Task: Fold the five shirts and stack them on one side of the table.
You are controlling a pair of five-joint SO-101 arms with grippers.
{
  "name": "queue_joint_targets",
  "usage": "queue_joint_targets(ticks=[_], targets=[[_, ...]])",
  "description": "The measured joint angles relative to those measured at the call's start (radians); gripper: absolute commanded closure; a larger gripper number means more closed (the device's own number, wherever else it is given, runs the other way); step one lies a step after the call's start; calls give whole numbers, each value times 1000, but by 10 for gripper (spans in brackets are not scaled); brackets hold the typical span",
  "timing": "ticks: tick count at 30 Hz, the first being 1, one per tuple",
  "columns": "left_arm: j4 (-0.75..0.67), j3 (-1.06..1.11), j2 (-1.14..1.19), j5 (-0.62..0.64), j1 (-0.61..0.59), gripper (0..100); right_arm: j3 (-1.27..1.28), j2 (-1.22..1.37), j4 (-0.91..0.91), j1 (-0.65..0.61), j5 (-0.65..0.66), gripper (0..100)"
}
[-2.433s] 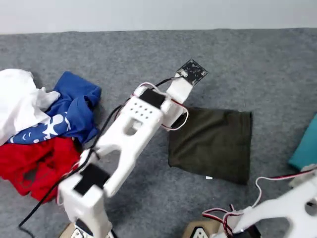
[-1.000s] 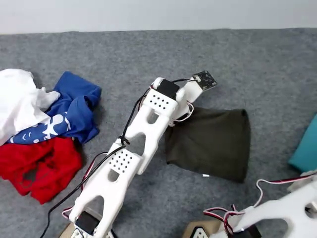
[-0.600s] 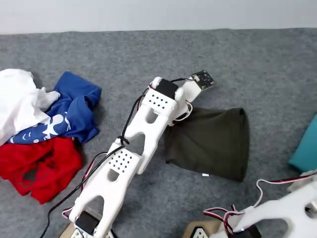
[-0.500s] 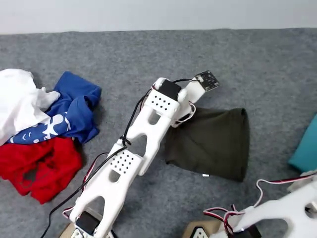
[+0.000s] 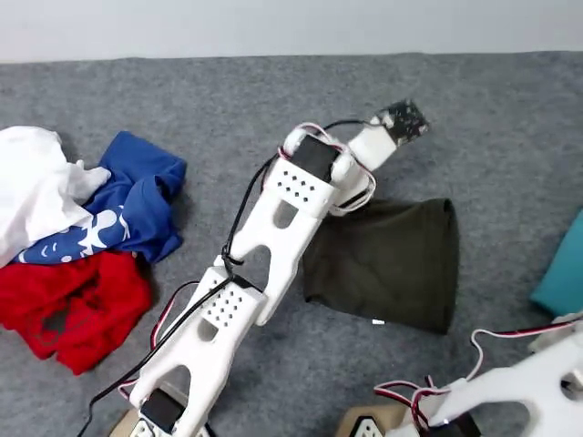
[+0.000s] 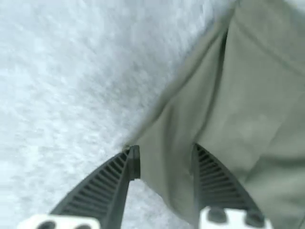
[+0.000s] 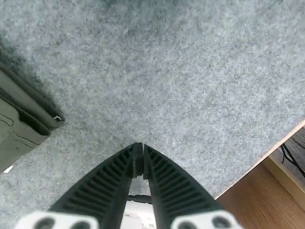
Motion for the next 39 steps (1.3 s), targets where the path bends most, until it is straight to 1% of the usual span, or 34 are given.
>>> queue_joint_targets(ticks=[6, 10, 16, 19, 24, 29, 34, 37, 39], targets=[[2, 0, -137, 68, -8, 832, 0, 0, 0, 0, 0, 988], [3, 0, -203, 110, -11, 889, 0, 0, 0, -25, 0, 988], [3, 14, -221, 123, -11, 945, 0, 0, 0, -81, 0, 988], [5, 48, -221, 126, -11, 993, 0, 0, 0, -101, 0, 988], [5, 84, -233, 126, -11, 998, 0, 0, 0, -129, 0, 988], [5, 147, -319, 126, -15, 998, 0, 0, 17, -160, 0, 987], [5, 265, -446, 126, -94, 998, 0, 0, 132, -278, 0, 988], [5, 368, -549, 126, -172, 998, 0, 0, 140, -354, 0, 988], [5, 453, -634, 126, -232, 998, 0, 0, 100, -416, -8, 988]])
